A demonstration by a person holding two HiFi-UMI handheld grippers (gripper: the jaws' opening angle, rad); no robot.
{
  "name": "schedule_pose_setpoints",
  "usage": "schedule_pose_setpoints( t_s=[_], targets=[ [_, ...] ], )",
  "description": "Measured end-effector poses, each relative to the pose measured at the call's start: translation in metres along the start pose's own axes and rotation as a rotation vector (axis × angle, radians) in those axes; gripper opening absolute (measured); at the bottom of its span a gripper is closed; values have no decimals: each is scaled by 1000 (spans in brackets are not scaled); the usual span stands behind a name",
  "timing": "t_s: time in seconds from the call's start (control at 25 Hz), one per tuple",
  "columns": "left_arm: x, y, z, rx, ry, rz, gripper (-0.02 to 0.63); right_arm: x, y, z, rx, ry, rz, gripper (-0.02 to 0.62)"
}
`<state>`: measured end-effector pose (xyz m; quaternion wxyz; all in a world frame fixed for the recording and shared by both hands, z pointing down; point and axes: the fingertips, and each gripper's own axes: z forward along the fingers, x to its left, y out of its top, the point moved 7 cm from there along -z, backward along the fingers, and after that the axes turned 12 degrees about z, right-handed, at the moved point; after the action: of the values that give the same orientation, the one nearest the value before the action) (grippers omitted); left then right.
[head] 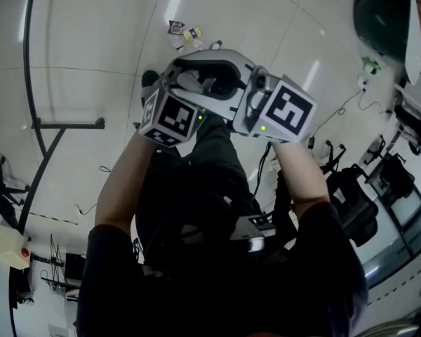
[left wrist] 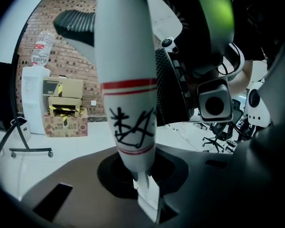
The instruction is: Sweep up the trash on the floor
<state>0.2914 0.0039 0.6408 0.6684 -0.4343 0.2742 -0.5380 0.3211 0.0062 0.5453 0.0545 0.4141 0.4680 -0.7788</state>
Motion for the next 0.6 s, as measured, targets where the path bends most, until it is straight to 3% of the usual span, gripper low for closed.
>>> schedule_pose_setpoints(
  t_s=[0.36, 0.6],
  targets=[
    [19, -7, -20, 4, 53, 21, 29, 3, 9, 27, -59, -14, -15, 150],
    [24, -3, -22, 4, 35, 49, 29, 3, 15, 27, -86, -40, -5, 150]
  ],
)
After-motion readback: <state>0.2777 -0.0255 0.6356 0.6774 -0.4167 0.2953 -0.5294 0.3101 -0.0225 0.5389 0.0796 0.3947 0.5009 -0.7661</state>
